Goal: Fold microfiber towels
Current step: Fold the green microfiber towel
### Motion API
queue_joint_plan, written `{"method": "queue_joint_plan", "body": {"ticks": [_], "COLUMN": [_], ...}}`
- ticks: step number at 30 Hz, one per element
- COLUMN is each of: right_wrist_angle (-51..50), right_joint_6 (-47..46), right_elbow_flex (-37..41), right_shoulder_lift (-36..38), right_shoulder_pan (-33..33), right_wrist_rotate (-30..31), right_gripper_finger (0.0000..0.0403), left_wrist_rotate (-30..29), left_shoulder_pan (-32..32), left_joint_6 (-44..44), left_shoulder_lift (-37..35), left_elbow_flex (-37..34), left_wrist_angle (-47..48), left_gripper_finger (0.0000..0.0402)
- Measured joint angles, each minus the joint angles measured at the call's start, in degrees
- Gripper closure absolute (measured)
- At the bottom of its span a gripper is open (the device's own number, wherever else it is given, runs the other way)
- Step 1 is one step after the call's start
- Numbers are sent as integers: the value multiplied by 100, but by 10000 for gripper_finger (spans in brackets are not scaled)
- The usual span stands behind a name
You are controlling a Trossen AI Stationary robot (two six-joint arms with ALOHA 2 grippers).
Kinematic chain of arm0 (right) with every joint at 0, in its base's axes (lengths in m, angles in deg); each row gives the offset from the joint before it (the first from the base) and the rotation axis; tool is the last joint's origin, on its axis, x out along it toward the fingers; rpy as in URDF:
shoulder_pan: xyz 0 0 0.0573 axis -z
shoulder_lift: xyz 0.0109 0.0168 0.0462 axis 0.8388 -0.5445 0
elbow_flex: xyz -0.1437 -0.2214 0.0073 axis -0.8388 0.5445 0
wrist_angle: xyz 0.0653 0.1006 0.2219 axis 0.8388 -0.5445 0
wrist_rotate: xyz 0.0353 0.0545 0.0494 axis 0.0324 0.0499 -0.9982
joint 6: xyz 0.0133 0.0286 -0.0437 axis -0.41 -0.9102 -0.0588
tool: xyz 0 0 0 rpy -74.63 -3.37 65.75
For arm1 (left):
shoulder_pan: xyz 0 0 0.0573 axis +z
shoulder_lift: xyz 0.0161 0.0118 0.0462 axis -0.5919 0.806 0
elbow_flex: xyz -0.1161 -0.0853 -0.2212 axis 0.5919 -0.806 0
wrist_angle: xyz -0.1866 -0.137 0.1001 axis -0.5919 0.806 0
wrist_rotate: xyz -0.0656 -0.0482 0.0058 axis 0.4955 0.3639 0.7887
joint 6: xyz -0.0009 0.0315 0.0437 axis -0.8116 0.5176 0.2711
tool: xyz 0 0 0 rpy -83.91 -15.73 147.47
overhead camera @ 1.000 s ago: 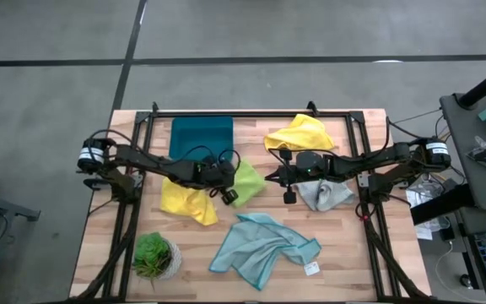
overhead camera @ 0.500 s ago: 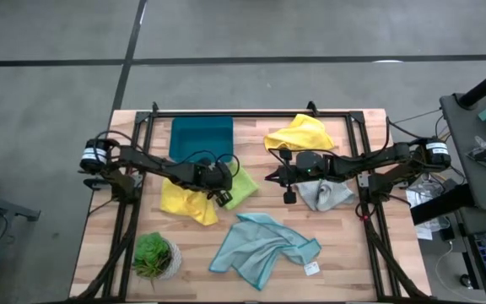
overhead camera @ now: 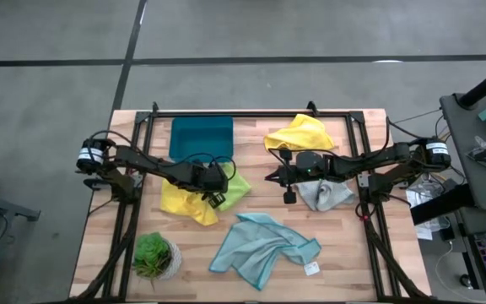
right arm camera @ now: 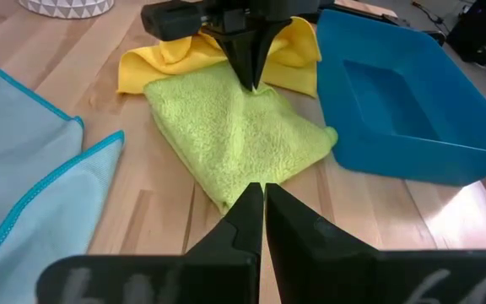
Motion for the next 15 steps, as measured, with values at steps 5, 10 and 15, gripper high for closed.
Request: {"method": "queue_joint_plan", "body": {"ticks": [5, 10, 15], "right_wrist_angle": [0, 0, 0], "right_joint_6": [-1, -3, -8], "right_elbow_flex": [0, -1, 0], "right_shoulder_lift": [0, 0, 0], "right_shoulder_pan": [0, 0, 0], "right_wrist_rotate": [0, 1, 0], "right_gripper_finger": [394, 394, 394], "left_wrist_rotate": [10, 4, 7], "left_shoulder_pan": [2, 7, 4], "left_joint_6": [-164, -300, -443], "left_shoulder_lift": [0, 2, 2], "left_elbow_flex": [-7, -9, -11], "left_wrist_angle": [153, 161, 220], "left_gripper_finger": [368, 329, 307]}}
